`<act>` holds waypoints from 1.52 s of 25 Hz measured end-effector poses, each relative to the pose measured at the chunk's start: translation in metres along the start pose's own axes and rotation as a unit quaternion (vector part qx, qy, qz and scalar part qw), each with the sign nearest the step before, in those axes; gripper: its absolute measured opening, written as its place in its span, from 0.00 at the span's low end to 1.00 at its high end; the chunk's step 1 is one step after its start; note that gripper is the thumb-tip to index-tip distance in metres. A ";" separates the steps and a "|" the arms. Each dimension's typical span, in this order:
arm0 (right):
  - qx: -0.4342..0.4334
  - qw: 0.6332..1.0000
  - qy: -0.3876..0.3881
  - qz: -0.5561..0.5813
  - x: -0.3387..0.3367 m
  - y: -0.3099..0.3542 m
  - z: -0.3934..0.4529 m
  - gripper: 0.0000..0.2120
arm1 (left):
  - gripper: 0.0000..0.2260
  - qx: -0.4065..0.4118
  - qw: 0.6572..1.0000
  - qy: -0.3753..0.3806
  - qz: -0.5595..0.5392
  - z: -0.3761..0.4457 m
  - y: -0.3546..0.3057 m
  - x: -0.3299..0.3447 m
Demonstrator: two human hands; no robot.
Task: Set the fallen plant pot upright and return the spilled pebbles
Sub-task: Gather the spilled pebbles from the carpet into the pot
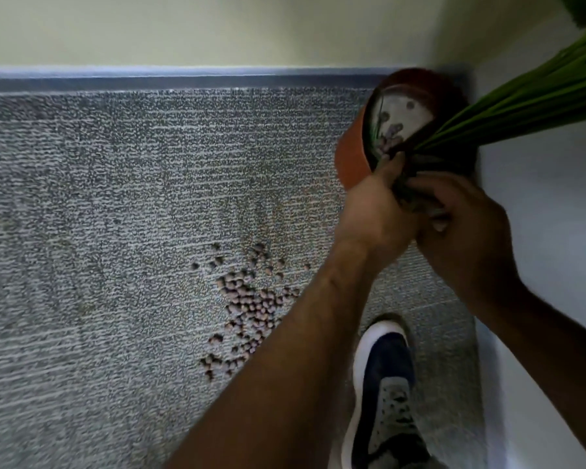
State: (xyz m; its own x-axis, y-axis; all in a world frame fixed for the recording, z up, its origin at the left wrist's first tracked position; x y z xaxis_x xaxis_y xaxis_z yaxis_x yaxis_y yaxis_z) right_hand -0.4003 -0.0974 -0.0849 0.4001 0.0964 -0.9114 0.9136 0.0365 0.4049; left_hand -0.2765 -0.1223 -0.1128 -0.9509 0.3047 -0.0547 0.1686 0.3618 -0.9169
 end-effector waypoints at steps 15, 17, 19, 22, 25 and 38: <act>0.220 0.912 0.327 0.115 0.173 0.000 -0.084 0.27 | 0.34 -0.310 0.884 -0.089 0.338 -0.214 0.237 -0.111; 0.198 0.914 0.339 0.102 0.186 0.014 -0.088 0.23 | 0.30 -0.321 0.883 -0.088 0.330 -0.222 0.244 -0.109; 0.172 0.920 0.342 0.079 0.199 0.030 -0.094 0.19 | 0.22 -0.316 0.889 -0.090 0.319 -0.223 0.249 -0.105; 0.160 0.919 0.353 0.077 0.213 0.052 -0.110 0.27 | 0.09 -0.256 0.912 -0.108 0.300 -0.220 0.248 -0.096; 0.105 0.913 0.393 -0.044 0.223 0.067 -0.126 0.37 | 0.07 -0.224 0.927 -0.152 0.261 -0.210 0.237 -0.093; -0.189 0.826 0.484 -0.219 0.222 0.078 -0.149 0.10 | 0.11 -0.177 0.891 0.027 0.417 -0.138 0.216 -0.088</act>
State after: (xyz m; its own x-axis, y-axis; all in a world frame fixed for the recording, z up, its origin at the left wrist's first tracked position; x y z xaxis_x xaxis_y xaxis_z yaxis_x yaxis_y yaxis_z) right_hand -0.2510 0.0752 -0.2451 -0.3755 0.7347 -0.5649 0.7943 0.5692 0.2124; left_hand -0.1205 0.0503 -0.2515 -0.4445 0.6363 -0.6305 0.8911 0.2421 -0.3839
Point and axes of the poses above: each hand's wrist, its own z-axis towards the middle knuckle, its own x-axis out of the palm, y = z × x, the point moved 5 cm from there along z, towards the middle knuckle
